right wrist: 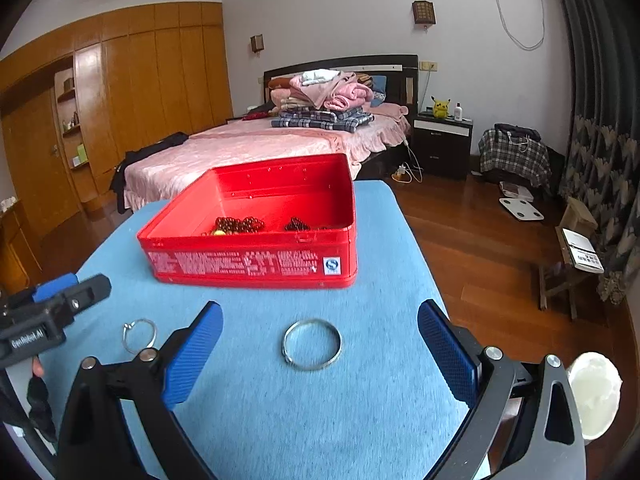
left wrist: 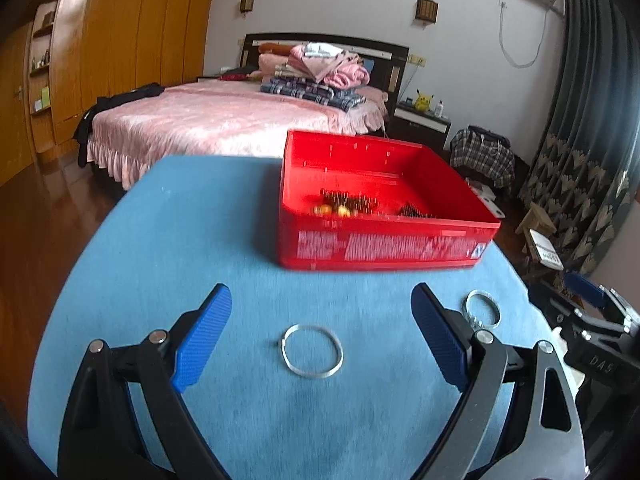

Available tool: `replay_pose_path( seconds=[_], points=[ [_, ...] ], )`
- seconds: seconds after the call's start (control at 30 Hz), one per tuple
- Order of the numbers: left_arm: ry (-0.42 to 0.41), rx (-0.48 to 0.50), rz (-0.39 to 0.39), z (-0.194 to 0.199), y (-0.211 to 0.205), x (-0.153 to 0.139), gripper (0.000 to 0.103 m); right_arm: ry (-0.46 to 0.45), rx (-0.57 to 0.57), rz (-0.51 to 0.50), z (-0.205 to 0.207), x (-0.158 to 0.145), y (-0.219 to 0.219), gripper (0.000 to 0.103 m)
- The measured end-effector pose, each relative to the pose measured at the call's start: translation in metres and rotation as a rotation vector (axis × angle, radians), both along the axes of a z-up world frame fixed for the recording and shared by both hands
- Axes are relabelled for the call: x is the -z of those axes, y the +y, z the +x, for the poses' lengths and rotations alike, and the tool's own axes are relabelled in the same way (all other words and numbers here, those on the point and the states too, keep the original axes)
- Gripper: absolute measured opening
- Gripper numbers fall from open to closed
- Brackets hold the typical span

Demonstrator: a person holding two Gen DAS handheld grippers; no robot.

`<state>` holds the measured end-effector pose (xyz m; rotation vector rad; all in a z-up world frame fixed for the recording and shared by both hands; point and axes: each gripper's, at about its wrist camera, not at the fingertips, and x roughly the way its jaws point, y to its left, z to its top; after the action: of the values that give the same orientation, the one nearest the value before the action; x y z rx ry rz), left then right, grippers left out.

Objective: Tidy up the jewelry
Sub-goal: 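Withdraw both open grippers from the tin toward the two silver bangles, then lower the left gripper onto the thin silver bangle and close on it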

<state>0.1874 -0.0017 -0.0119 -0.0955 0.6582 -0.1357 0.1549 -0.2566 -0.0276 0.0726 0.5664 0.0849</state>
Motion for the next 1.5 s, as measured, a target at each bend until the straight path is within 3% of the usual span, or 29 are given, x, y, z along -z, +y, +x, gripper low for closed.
replay_pose_path(
  seconds=[0.73, 0.83, 0.93, 1.0, 1.07, 1.3, 1.33, 1.37, 1.5],
  points=[
    [0.162, -0.004, 0.026, 0.014, -0.002, 0.050, 0.088, 0.042, -0.001, 0.005, -0.005, 0.018, -0.003, 0.096],
    [0.202, -0.003, 0.006, 0.018, 0.001, 0.057, 0.078, 0.039, -0.003, 0.004, -0.005, 0.019, -0.002, 0.096],
    [0.205, -0.004, 0.008, 0.018, 0.001, 0.057, 0.076, 0.041, -0.003, 0.004, -0.005, 0.019, -0.001, 0.096],
    [0.205, -0.001, 0.016, 0.018, -0.001, 0.057, 0.069, 0.045, -0.003, 0.005, -0.004, 0.020, -0.001, 0.096],
    [0.205, 0.006, 0.020, 0.017, -0.002, 0.058, 0.053, 0.048, -0.004, 0.006, -0.004, 0.020, 0.000, 0.096],
    [0.206, 0.020, 0.062, 0.017, -0.010, 0.058, 0.043, 0.065, -0.009, 0.008, -0.001, 0.022, 0.000, 0.096],
    [0.202, 0.018, 0.058, 0.016, -0.009, 0.058, 0.035, 0.070, -0.012, 0.009, 0.000, 0.023, 0.001, 0.096],
    [0.204, 0.017, 0.049, 0.016, -0.008, 0.058, 0.005, 0.077, -0.014, 0.013, 0.002, 0.024, 0.001, 0.096],
    [0.211, 0.025, 0.022, 0.017, -0.004, 0.060, 0.004, 0.120, -0.028, 0.028, 0.013, 0.031, 0.004, 0.096]
  ],
)
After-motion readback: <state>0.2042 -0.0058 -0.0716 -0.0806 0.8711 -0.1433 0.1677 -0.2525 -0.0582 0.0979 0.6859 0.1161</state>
